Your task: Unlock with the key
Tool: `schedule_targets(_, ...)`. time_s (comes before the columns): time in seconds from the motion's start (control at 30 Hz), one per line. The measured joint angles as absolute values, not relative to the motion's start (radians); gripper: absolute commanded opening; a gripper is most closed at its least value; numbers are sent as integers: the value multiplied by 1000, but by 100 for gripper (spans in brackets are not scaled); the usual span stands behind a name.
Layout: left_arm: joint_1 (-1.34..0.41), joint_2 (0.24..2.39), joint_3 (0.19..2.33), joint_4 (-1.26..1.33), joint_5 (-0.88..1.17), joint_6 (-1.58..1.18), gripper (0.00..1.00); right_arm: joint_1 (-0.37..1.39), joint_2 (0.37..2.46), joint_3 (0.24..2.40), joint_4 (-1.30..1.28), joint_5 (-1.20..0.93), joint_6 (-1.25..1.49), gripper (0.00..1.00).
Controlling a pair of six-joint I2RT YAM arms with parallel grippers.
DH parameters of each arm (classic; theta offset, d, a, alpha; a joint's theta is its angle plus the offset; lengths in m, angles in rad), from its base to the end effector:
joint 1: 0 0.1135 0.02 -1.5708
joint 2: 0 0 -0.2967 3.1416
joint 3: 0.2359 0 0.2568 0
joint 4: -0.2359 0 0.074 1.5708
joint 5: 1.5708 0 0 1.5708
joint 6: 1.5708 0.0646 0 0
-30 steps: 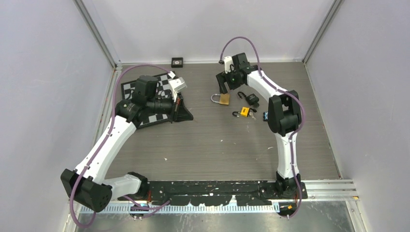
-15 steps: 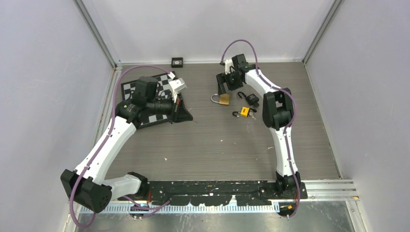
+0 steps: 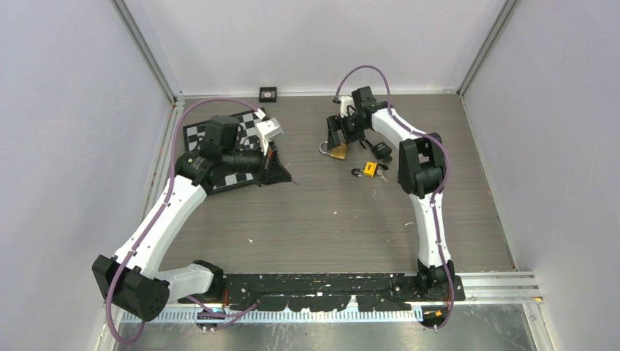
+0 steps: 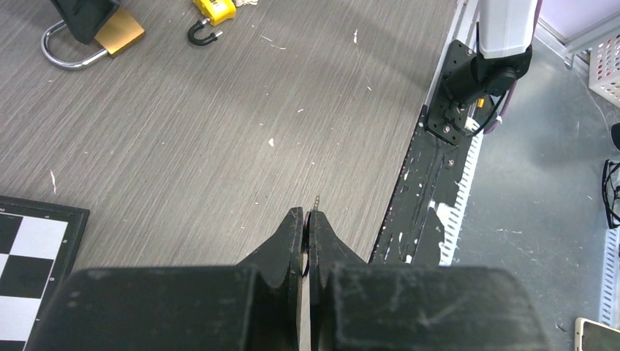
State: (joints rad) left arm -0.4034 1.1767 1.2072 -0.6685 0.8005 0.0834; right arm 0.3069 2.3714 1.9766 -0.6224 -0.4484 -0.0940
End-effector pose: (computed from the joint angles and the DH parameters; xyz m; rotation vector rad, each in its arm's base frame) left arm 0.2112 -0.1405 0.3842 0.9525 1.9554 -1.0592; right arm 0.5216 0.1947 0.1670 -0.6732 2.4794 0.6587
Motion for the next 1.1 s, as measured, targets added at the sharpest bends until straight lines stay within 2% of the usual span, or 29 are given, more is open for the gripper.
schedule_targets(0.27, -403, 1181, 1207, -663, 793, 90, 0, 334, 2215, 1716, -564, -477, -78, 86)
schedule_targets(0.47, -403, 1156, 1185, -655, 785, 96, 0, 430, 2106, 1562, -584, -482, -80, 86)
schedule_targets(0.73, -403, 1118, 1155, -645, 783, 112, 0, 455, 2074, 1585, -593, -360, -144, 86)
schedule_targets(1.1, -403, 1108, 1142, -640, 776, 114, 0, 437, 2120, 1769, -583, -157, -227, 87)
